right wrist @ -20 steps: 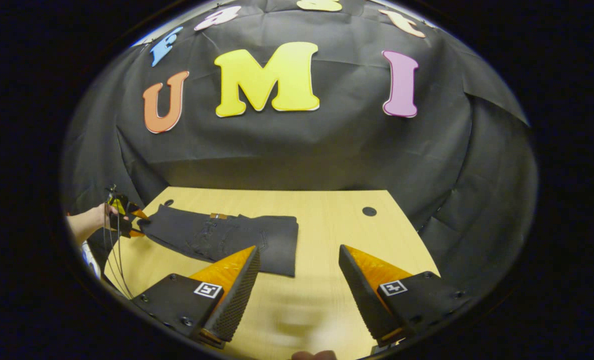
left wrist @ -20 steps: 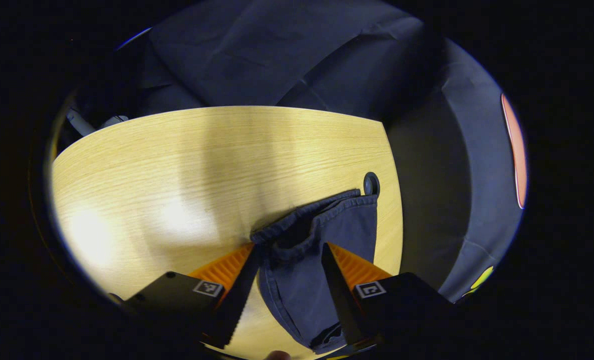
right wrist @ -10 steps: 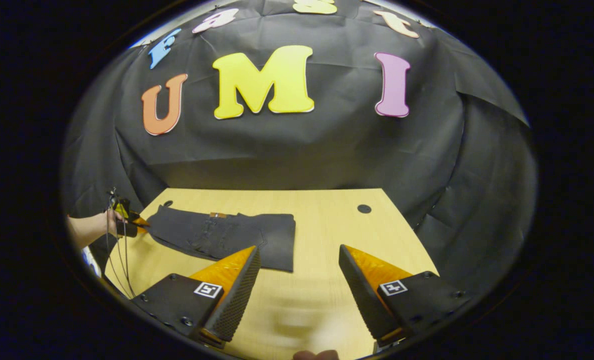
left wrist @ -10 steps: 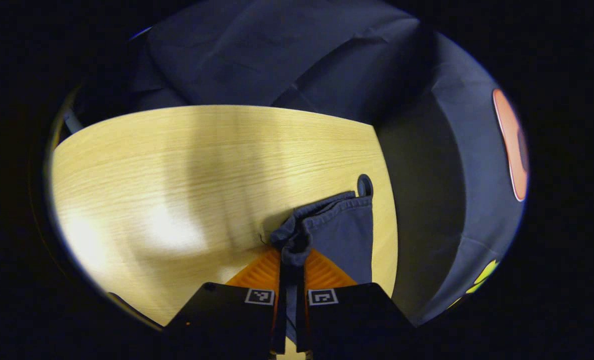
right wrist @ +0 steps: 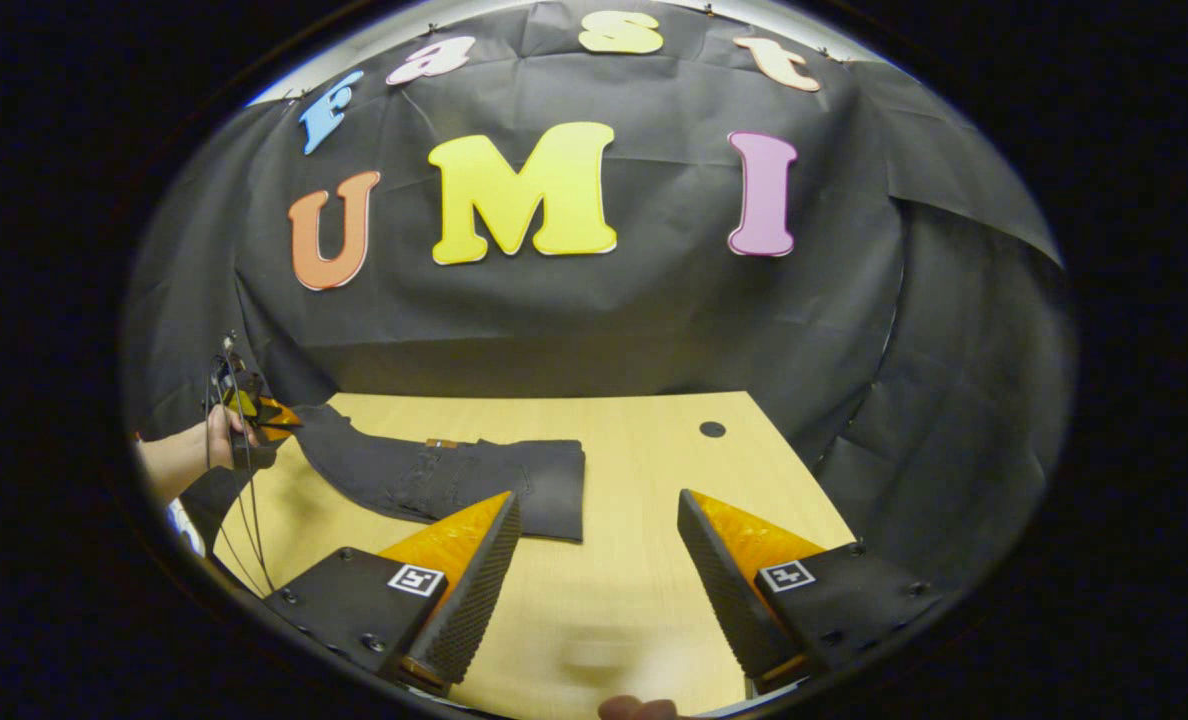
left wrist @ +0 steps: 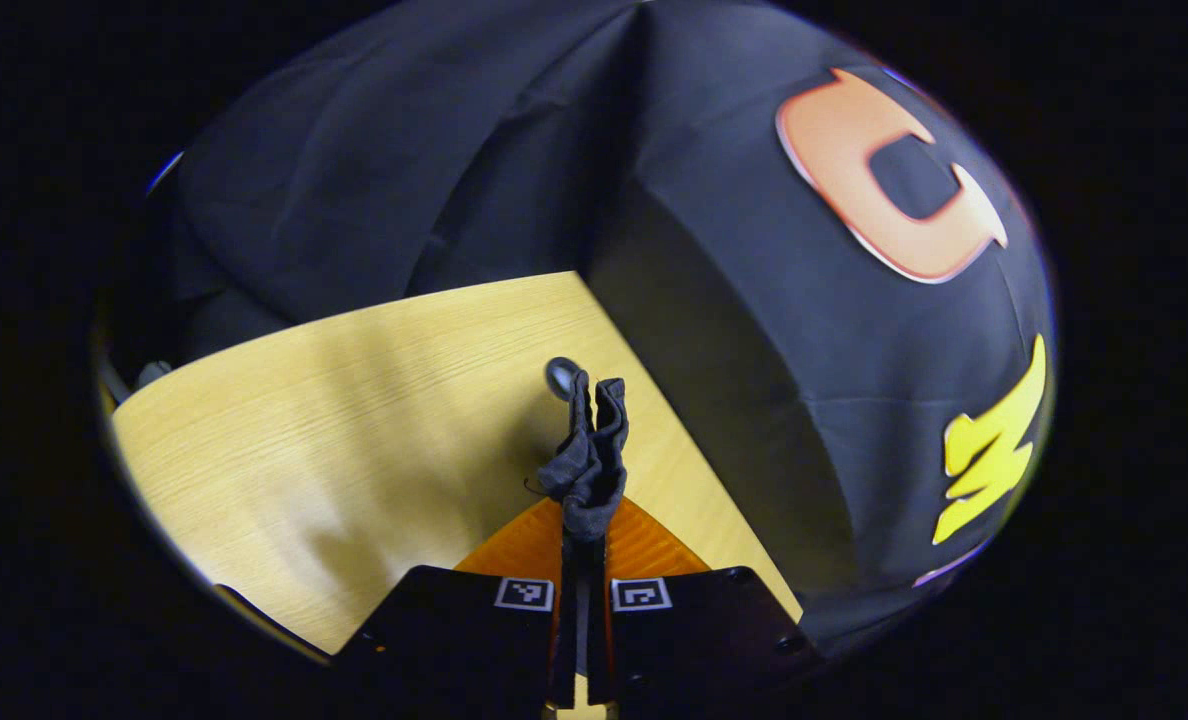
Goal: Grasp the waist and the cuffs of the jeans and fold them to make the two legs overlap; first hold the waist and fold one-third of the jeans toward the cuffs, then hold the cuffs and fold the remaining one-third in the same direction to finish folding.
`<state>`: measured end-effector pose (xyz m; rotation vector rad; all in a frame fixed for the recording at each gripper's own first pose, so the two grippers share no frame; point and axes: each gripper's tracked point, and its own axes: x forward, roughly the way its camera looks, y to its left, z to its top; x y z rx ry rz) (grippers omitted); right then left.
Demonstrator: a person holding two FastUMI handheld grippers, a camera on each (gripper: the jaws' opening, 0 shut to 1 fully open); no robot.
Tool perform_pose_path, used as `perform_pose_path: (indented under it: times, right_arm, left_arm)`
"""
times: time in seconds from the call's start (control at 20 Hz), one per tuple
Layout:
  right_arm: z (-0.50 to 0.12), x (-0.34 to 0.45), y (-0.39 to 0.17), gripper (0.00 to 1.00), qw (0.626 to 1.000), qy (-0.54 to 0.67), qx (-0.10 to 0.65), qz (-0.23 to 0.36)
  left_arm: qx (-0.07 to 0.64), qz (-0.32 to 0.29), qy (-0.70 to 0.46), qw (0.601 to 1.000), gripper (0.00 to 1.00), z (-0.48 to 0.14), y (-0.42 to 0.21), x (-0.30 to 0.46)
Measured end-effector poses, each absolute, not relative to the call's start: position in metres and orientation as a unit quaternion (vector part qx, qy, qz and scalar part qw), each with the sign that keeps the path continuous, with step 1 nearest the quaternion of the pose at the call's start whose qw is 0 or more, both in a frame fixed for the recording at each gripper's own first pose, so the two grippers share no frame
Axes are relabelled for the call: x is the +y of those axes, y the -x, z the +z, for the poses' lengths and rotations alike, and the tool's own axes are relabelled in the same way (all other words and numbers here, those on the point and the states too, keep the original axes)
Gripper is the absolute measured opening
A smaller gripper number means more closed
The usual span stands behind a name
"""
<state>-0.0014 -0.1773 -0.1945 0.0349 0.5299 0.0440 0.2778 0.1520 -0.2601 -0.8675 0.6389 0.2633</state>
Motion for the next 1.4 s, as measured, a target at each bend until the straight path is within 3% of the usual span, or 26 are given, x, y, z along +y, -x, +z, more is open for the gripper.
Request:
perform_pose_path:
  times: [0.3,0.4,0.6,0.7,0.75,0.8,0.85,0.9,0.95,1.0,1.1,1.2,1.25,1.4]
  right_arm:
    - [-0.181,-0.192,0.030,0.93,0.969,-0.022,0.244,0.011]
    - [-0.178,-0.201,0.037,1.00,0.971,-0.025,0.239,0.004]
    - [-0.174,-0.223,0.048,0.93,0.971,-0.038,0.234,-0.013]
    - [-0.173,-0.234,0.052,0.93,0.971,-0.042,0.233,-0.020]
    - [-0.173,-0.239,0.056,0.98,0.971,-0.042,0.234,-0.023]
    - [-0.174,-0.244,0.059,0.93,0.971,-0.041,0.236,-0.026]
    - [-0.176,-0.252,0.063,1.00,0.970,-0.040,0.239,-0.030]
    - [-0.177,-0.258,0.065,0.93,0.969,-0.040,0.241,-0.035]
    - [-0.179,-0.266,0.067,0.93,0.968,-0.042,0.244,-0.041]
    - [-0.180,-0.273,0.069,0.98,0.967,-0.044,0.247,-0.047]
    - [-0.184,-0.287,0.069,0.93,0.964,-0.051,0.253,-0.060]
    - [-0.188,-0.299,0.071,0.98,0.962,-0.053,0.258,-0.071]
    - [-0.191,-0.303,0.071,0.93,0.961,-0.055,0.262,-0.074]
    - [-0.202,-0.314,0.069,0.98,0.956,-0.059,0.277,-0.081]
  left_arm:
    - [0.253,0.037,0.328,0.910,0.07,-0.184,-0.281,0.066]
    - [0.241,0.003,0.308,0.920,0.07,-0.166,-0.277,0.020]
    - [0.231,-0.057,0.290,0.927,0.07,-0.142,-0.272,-0.067]
    - [0.238,-0.081,0.283,0.926,0.07,-0.143,-0.267,-0.105]
    - [0.243,-0.091,0.273,0.927,0.07,-0.146,-0.266,-0.123]
    - [0.246,-0.100,0.261,0.928,0.07,-0.150,-0.264,-0.140]
    - [0.249,-0.109,0.251,0.929,0.07,-0.153,-0.262,-0.156]
    - [0.251,-0.119,0.240,0.930,0.07,-0.158,-0.259,-0.174]
    - [0.257,-0.124,0.228,0.931,0.07,-0.166,-0.258,-0.190]
    - [0.265,-0.128,0.216,0.931,0.07,-0.176,-0.258,-0.204]
    - [0.275,-0.129,0.188,0.934,0.07,-0.195,-0.257,-0.228]
    - [0.281,-0.131,0.163,0.937,0.07,-0.208,-0.250,-0.245]
    - [0.287,-0.130,0.152,0.937,0.07,-0.219,-0.247,-0.253]
    - [0.306,-0.122,0.129,0.935,0.07,-0.246,-0.238,-0.276]
